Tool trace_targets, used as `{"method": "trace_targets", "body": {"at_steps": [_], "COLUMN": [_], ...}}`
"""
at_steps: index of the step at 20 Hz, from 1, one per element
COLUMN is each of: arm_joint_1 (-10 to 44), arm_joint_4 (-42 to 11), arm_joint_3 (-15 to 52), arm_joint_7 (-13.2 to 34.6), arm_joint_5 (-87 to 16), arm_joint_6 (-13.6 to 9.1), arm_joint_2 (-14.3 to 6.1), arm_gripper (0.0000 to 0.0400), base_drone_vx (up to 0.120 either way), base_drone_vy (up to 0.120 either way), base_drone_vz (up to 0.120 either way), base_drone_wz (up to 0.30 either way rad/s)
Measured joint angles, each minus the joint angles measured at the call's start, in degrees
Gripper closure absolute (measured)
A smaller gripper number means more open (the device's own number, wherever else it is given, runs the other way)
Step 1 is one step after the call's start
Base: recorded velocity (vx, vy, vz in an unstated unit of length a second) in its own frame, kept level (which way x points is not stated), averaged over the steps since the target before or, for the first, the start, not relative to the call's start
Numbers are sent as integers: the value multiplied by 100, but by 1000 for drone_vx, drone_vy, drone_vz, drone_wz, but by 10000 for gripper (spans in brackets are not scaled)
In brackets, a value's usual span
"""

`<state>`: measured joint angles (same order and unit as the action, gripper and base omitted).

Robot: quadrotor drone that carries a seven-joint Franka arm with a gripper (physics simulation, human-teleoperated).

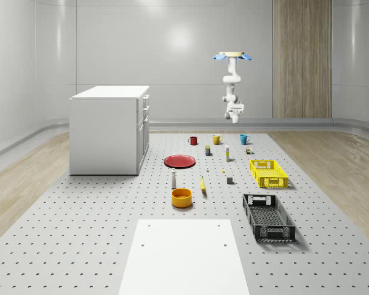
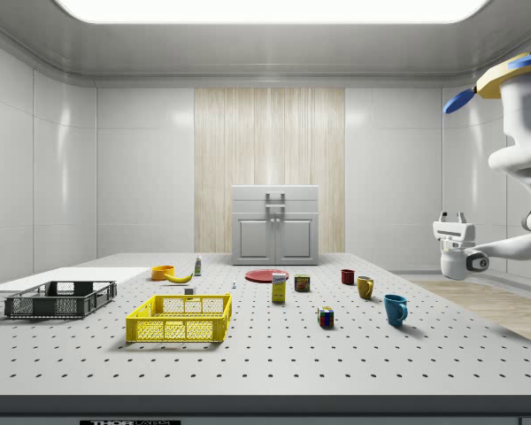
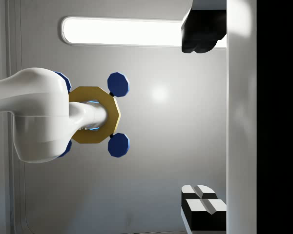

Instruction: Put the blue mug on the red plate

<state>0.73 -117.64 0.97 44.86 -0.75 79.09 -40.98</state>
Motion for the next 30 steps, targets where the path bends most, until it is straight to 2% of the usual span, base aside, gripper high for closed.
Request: {"method": "trace_targets", "body": {"at_steps": [12,16,19,22,26,28,30], "arm_joint_1": [138,291,491,804,1467,1940,2512], "arm_joint_4": [-70,-180,-403,-901,-2172,-2930,-3591], "arm_joint_3": [449,935,1550,2438,3890,4579,5171], "arm_joint_7": [83,178,310,546,1159,1619,2134], "arm_joint_5": [-630,-1318,-2203,-3532,-5959,-7265,-8448], "arm_joint_6": [59,92,134,202,272,209,37], "arm_joint_2": [-46,-80,-137,-253,-534,-703,-866], "arm_gripper": [0,0,0,0,0,0,0], "base_drone_vx": [120,120,80,0,60,120,120], "base_drone_vy": [7,0,0,0,0,0,0], "base_drone_vz": [0,-100,-80,-93,-120,-120,-120], "base_drone_wz": [0,0,0,0,0,0,0]}}
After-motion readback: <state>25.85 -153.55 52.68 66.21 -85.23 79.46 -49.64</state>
